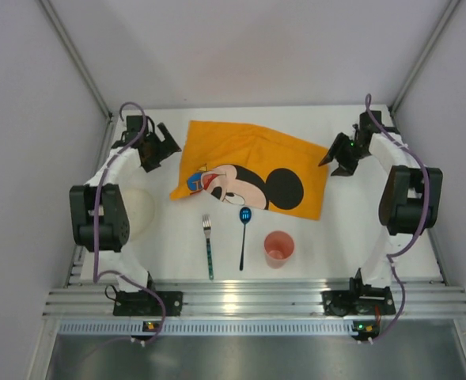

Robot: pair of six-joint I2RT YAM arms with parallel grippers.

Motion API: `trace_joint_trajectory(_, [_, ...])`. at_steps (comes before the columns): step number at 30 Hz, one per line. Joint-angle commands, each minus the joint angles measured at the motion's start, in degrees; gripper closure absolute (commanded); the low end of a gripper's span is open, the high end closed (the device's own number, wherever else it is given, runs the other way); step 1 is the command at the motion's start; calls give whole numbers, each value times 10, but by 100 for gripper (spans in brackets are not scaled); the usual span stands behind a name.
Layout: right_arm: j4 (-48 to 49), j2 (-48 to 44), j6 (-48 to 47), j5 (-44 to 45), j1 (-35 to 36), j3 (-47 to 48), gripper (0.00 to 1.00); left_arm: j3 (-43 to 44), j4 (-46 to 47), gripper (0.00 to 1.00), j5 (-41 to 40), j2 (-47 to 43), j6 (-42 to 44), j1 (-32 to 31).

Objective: Set the dinner table for one person

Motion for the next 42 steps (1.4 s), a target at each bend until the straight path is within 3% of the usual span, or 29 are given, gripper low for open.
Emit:
trace_joint_trajectory(1, [27,31,14,13,-4,30,43,43,129,2,100,100,-6,-5])
trace_joint_trajectory(5, [50,65,32,30,-6,81,43,156,98,5,108,197,-7,-24])
trace_joint_trajectory(8, [63,100,38,51,-7,120,43,194,86,6,108,231,-4,-31])
trace_joint_trajectory(21, [30,251,42,168,-2,292,44,165,81,13,129,218,-10,-31])
trace_joint_trajectory(29, [34,292,63,154,40,315,48,146,81,14,122,198,1,-31])
trace_joint_trajectory(33, [44,300,77,133,71,319,58,143,79,14,116,194,7,-31])
trace_joint_trajectory(34, [43,307,78,130,77,326,68,141,77,14,115,194,9,-30])
trace_joint_trajectory(36, [40,313,80,125,81,336,79,140,75,14,113,195,10,-30])
trace_joint_trajectory(37, [39,318,79,125,83,344,95,142,74,14,112,195,10,-30])
trace_joint_trajectory(38, [39,320,75,125,83,351,99,141,73,14,113,195,10,-30])
trace_joint_trajectory(42, [21,325,57,139,83,421,100,139,72,14,112,197,9,-30])
